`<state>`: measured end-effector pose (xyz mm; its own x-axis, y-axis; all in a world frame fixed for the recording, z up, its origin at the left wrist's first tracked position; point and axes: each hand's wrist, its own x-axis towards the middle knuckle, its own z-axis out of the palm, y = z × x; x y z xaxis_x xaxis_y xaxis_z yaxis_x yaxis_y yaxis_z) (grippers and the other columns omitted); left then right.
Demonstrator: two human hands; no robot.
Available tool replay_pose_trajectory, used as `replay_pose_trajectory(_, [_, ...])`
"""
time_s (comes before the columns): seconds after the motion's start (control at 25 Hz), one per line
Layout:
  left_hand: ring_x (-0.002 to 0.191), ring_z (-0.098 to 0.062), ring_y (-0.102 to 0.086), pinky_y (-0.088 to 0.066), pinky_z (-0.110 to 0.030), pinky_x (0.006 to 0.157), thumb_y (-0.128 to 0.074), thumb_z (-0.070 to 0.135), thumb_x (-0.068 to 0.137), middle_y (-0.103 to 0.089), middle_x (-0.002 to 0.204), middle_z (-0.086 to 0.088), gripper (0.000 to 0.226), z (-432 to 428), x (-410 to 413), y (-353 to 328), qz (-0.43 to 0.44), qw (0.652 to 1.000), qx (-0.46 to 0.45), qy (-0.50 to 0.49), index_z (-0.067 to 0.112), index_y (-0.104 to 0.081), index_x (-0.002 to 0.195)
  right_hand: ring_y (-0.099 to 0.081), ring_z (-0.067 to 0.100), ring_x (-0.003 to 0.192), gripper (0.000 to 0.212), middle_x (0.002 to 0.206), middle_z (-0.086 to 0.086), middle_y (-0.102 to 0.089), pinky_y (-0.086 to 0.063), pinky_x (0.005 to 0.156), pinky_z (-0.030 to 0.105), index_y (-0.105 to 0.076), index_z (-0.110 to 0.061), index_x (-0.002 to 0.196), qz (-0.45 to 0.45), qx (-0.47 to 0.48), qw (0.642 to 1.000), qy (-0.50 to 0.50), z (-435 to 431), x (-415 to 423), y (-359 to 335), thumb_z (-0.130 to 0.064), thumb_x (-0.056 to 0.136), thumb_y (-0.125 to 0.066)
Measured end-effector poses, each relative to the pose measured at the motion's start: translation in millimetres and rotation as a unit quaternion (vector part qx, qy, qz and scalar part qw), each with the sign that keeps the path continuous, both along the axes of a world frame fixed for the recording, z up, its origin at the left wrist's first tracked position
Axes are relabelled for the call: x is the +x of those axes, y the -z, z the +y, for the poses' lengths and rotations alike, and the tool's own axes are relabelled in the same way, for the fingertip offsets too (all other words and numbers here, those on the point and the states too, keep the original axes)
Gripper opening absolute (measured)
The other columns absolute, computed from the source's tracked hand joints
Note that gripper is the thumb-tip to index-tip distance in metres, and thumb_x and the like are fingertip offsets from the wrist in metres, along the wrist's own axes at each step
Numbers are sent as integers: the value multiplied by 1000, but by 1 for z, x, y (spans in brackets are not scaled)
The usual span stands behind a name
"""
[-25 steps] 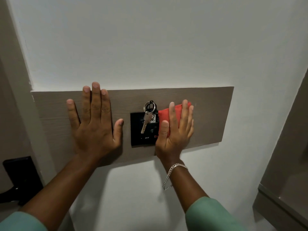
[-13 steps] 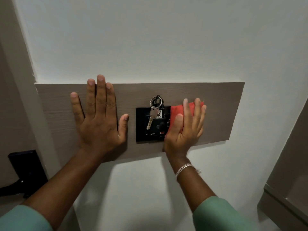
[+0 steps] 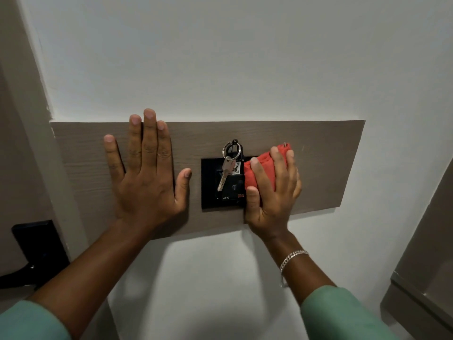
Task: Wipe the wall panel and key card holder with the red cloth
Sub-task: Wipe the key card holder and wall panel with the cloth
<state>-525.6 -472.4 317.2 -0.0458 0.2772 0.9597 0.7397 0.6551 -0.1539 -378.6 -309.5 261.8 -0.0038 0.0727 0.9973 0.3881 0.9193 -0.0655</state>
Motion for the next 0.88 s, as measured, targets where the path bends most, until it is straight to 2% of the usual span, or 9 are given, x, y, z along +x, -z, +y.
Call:
replay_pose_trajectory(0.12, [150,-35,-4,0,-58,120,-33,48,95,-14,162,-22,79,-1,0,0,2,1000,-1,-5,1,-11,154,-29,40,147,45,154,12,-35,-23,117,58,-49,-31,138,-55,16,998,16,17,18,6,-51,102,-30])
replay_pose_trajectory(0.2, [150,-34,-5,2,-57,120,-34,48,95,-15,162,-21,79,-2,0,-1,5,1000,2,-5,2,-12,154,-34,40,144,42,152,12,-38,-27,114,54,-50,-29,136,-49,-8,998,44,11,15,8,-47,102,-34])
replay_pose_trajectory(0.32, [151,-34,-7,5,-55,120,-33,49,95,-14,163,-19,79,-1,0,-1,4,1000,1,-5,3,-10,155,-47,43,126,35,139,18,-53,-37,107,50,-56,-18,129,-15,-58,997,51,14,30,7,-31,99,-44])
replay_pose_trajectory(0.4, [151,-33,-6,7,-54,120,-32,49,95,-13,163,-19,79,-1,1,-1,2,1000,0,1,4,-9,155,-49,41,121,33,133,20,-57,-40,105,49,-61,-12,125,38,-144,989,15,15,44,2,-25,98,-48])
replay_pose_trajectory(0.48, [152,-32,-4,8,-54,120,-32,49,95,-12,163,-18,79,-1,0,-1,-2,1000,-1,2,4,-9,155,-49,34,121,35,132,17,-55,-42,103,44,-61,-13,126,114,-197,972,-56,5,49,-6,-28,98,-48])
replay_pose_trajectory(0.6, [153,-28,5,8,-53,121,-33,50,94,-8,164,-16,81,-1,-1,-1,-8,1000,3,8,5,-6,156,-49,27,127,35,138,9,-53,-36,108,27,-57,-24,131,142,-155,970,-122,-33,14,-21,-38,102,-44])
replay_pose_trajectory(0.68, [153,-26,8,9,-53,121,-32,50,94,-7,165,-16,81,-1,1,-1,-12,1000,4,20,5,-4,156,-42,27,138,39,146,6,-50,-30,114,32,-55,-28,134,105,-145,980,-91,-62,-18,-25,-44,102,-39])
replay_pose_trajectory(0.8, [153,-29,2,7,-54,121,-32,50,95,-5,164,-14,80,-1,1,-1,-7,1000,4,26,5,-6,156,-36,35,145,42,151,13,-48,-27,118,56,-52,-26,135,14,-59,997,-50,-63,-25,-3,-46,101,-36])
replay_pose_trajectory(0.88, [152,-31,-3,7,-53,121,-32,49,95,-4,163,-13,79,0,0,1,1,1000,9,24,5,-9,155,-33,38,147,44,152,15,-45,-27,116,64,-52,-26,134,23,-41,997,-55,-46,-20,2,-49,101,-34])
